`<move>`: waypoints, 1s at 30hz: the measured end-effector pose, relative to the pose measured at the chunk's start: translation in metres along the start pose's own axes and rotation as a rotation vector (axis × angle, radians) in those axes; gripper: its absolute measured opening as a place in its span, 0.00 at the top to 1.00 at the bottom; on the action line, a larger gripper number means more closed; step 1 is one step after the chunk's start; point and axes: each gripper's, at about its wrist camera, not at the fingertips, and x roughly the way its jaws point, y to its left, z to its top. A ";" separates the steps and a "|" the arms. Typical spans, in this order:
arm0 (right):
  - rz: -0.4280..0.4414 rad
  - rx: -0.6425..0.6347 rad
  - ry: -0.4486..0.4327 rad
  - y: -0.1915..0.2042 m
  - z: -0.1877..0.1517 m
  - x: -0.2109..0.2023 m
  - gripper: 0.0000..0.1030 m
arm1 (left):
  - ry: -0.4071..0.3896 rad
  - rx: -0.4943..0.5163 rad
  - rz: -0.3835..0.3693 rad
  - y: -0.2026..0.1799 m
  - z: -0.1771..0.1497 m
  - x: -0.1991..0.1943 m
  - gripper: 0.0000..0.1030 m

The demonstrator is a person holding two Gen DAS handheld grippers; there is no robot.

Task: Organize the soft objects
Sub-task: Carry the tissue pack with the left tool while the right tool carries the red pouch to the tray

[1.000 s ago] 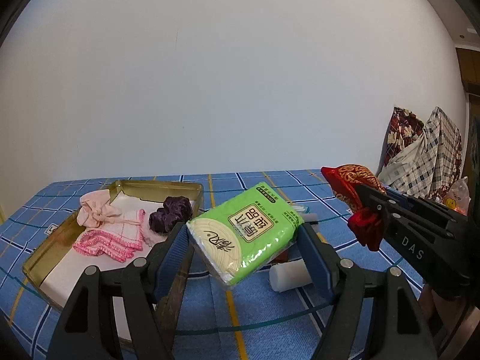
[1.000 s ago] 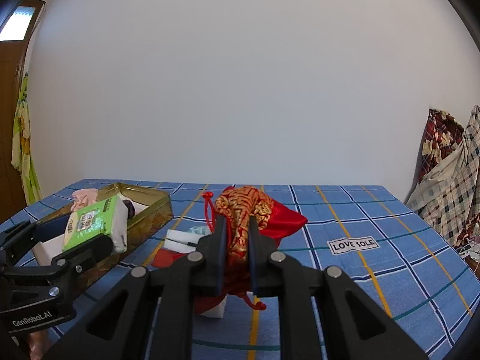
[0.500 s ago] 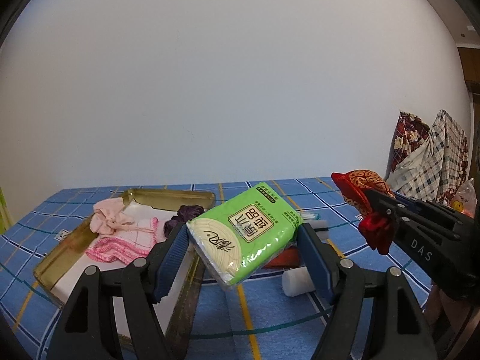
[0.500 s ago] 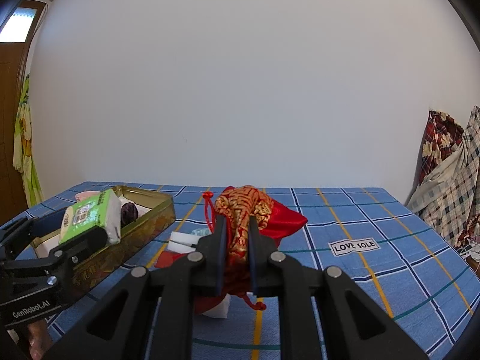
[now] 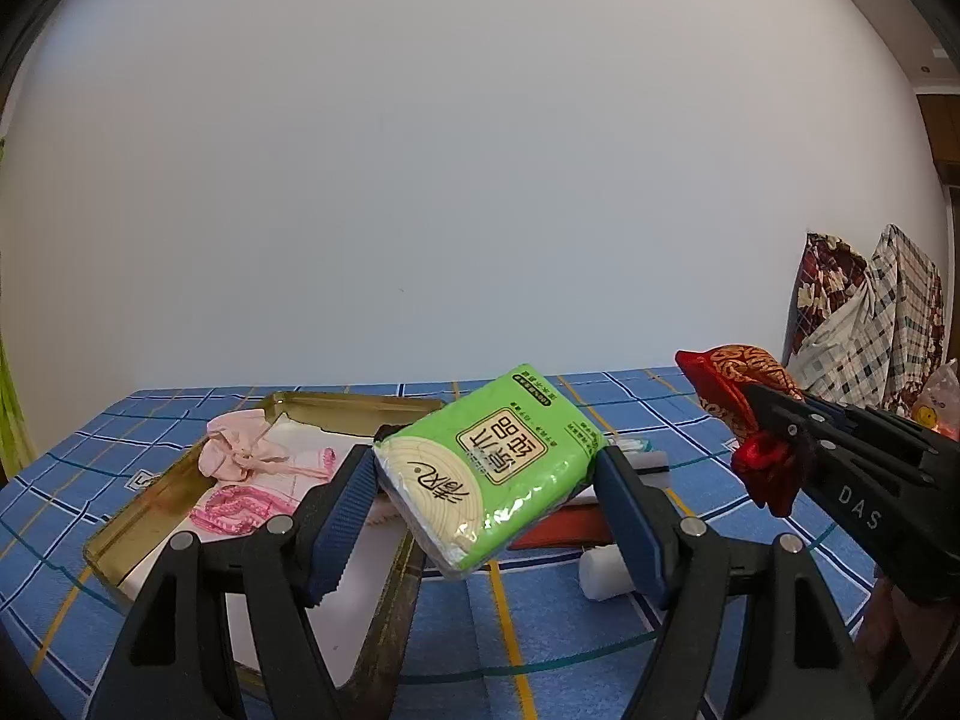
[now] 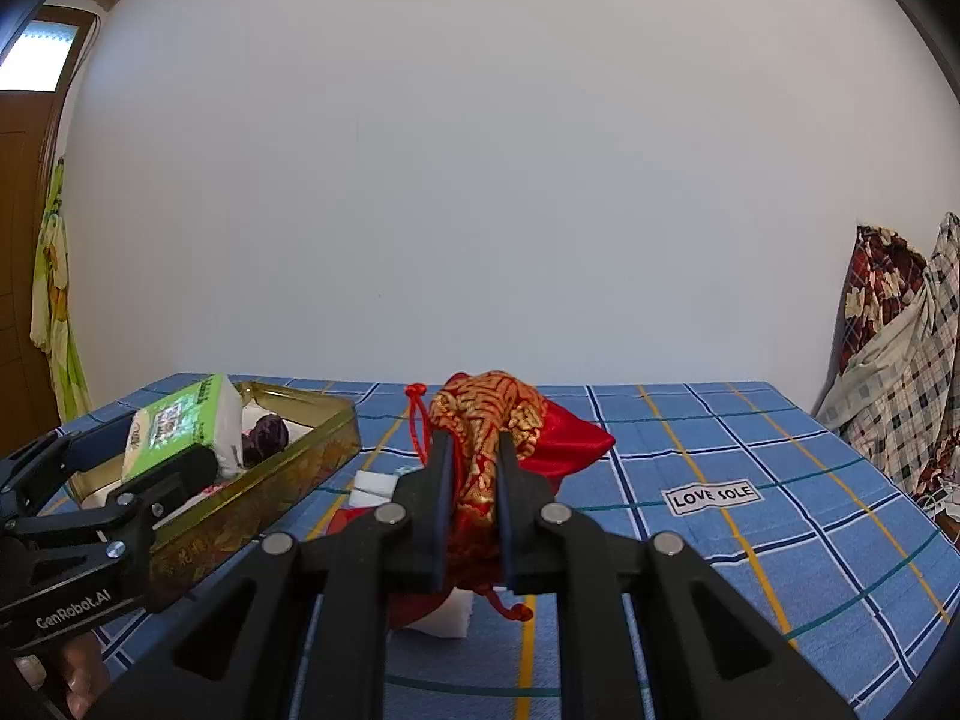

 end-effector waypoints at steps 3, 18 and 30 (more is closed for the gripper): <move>0.000 0.001 -0.006 0.000 0.000 -0.001 0.88 | -0.004 0.001 0.003 0.001 0.000 -0.001 0.27; 0.023 0.013 -0.004 0.003 0.001 0.003 0.88 | 0.011 0.006 0.028 0.012 0.000 0.000 0.27; 0.079 0.001 -0.002 0.022 0.000 0.009 0.88 | 0.013 0.004 0.057 0.030 0.000 -0.003 0.26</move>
